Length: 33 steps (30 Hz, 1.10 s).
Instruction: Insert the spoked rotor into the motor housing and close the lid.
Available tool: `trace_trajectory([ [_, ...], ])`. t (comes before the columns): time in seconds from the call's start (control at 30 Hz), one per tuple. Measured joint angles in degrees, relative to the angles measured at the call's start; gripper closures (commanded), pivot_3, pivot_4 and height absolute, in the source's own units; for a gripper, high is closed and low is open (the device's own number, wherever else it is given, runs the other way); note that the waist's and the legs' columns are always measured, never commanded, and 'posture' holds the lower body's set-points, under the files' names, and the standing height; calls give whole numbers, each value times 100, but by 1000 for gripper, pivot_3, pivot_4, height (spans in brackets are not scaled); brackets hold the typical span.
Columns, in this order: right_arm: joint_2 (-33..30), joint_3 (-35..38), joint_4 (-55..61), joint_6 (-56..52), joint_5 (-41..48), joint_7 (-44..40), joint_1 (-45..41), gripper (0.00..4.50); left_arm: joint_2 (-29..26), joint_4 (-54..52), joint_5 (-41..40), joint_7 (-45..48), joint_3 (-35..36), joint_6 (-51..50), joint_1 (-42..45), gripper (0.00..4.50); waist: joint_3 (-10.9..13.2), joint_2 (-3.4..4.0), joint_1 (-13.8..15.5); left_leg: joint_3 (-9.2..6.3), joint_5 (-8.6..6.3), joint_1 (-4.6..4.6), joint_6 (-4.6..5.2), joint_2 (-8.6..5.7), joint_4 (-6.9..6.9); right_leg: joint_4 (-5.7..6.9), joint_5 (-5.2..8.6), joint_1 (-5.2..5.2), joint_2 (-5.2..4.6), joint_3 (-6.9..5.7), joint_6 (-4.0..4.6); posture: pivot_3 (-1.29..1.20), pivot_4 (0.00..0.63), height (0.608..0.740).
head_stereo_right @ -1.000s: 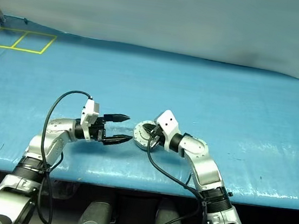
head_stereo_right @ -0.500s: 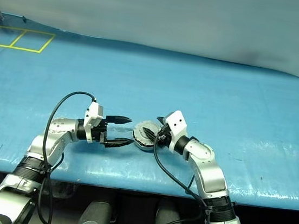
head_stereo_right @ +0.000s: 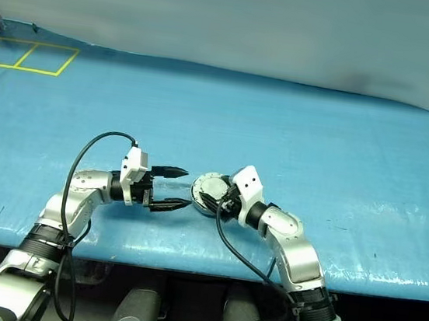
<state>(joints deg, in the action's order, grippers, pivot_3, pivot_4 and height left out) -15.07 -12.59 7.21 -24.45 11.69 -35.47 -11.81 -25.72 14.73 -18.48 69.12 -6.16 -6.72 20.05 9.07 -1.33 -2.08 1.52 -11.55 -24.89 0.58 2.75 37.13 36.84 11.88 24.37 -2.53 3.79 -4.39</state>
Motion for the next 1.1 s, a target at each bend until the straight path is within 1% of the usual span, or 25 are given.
trace_trajectory([
  [0.1,3,-25,-5,13,-8,24,-12,1481,-26,21,37,27,0,63,0,0,0,0,0,0,0,1,0,1,0,1,0,0,0,0,0,0,150,740],
  [0.23,15,-26,-3,7,36,26,-12,1495,-156,104,179,111,-17,193,-1,0,0,0,-5,1,0,1,0,1,0,1,0,1,0,0,0,0,150,740],
  [0.67,181,-127,174,-378,-21,343,-91,1495,-148,314,272,151,-109,380,-4,0,0,0,-7,7,0,3,0,12,3,5,-1,2,5,0,1,0,150,740],
  [1.1,121,-447,266,-293,-461,542,-100,1495,-148,339,274,150,-110,398,-15,0,0,0,-7,12,0,9,0,15,2,5,-1,0,5,0,1,0,150,740],
])
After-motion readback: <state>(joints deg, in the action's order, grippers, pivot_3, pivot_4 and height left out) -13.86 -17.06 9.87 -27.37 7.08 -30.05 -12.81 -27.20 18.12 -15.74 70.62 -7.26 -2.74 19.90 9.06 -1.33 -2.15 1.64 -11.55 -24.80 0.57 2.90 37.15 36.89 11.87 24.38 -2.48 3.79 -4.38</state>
